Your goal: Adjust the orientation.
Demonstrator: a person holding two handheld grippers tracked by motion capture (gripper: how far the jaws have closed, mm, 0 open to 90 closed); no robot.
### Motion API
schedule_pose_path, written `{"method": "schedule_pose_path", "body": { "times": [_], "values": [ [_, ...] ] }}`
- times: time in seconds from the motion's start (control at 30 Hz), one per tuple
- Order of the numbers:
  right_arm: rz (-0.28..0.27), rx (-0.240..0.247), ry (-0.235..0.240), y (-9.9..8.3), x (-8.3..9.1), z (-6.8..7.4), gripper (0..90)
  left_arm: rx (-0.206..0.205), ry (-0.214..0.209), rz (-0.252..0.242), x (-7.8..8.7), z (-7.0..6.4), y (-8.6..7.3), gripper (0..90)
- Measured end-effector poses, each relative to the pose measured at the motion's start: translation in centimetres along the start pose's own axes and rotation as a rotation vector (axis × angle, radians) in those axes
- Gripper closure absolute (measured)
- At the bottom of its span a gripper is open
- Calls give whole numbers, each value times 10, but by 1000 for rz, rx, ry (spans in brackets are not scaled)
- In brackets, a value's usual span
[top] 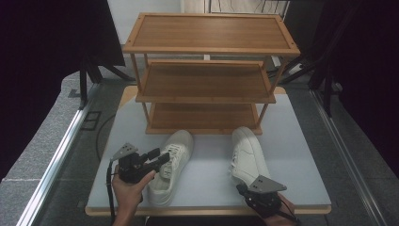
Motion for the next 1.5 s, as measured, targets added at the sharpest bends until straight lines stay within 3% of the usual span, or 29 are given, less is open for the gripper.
{"method": "schedule_pose_path", "body": {
  "times": [0.13,0.53,0.7,0.73,0.83,0.97,1.07,1.1,1.13,1.23,1.27,1.33,1.4,1.5],
  "values": [
    [-23,-34,7,-1,5,-8,900,11,-3,-1,1,1,-1,475],
    [-46,-54,10,-2,12,-19,900,16,-4,10,0,1,-3,477],
    [-78,-111,-37,-5,25,-39,900,15,-7,14,-1,0,-3,477],
    [-91,-152,-51,-8,28,-49,900,15,-7,16,-1,0,-3,477],
    [-101,-213,-68,-14,32,-65,900,15,-9,20,-3,0,-4,477],
    [-109,-259,-93,-21,36,-80,900,18,-7,18,-3,0,-4,477],
    [-112,-318,-135,-33,40,-102,900,22,-11,15,-2,1,-4,477],
    [-112,-318,-135,-33,40,-102,900,22,-11,15,-2,1,-4,477],
    [-104,-344,-166,-42,42,-112,900,24,-14,14,-1,1,-3,477],
    [-102,-379,-174,-50,43,-121,900,29,-16,12,-1,2,-3,477],
    [-120,-414,-135,-55,43,-126,900,32,-16,12,-1,2,-3,477],
    [-122,-414,-136,-55,43,-126,900,32,-15,14,-1,3,-3,477],
    [-122,-382,-168,-51,44,-121,900,30,-12,15,-1,3,-3,477],
    [-147,-348,-153,-40,48,-111,900,31,-11,13,0,4,-3,476]
  ]
}}
Point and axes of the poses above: each handheld gripper's, and its own axes: x roughly backward along the jaws, y roughly out of its top, z roughly to its left, the point moved 1 cm from there along -x, roughly forward along the jaws, and after that the axes turned 10 degrees about -y, right-handed, at the moved point
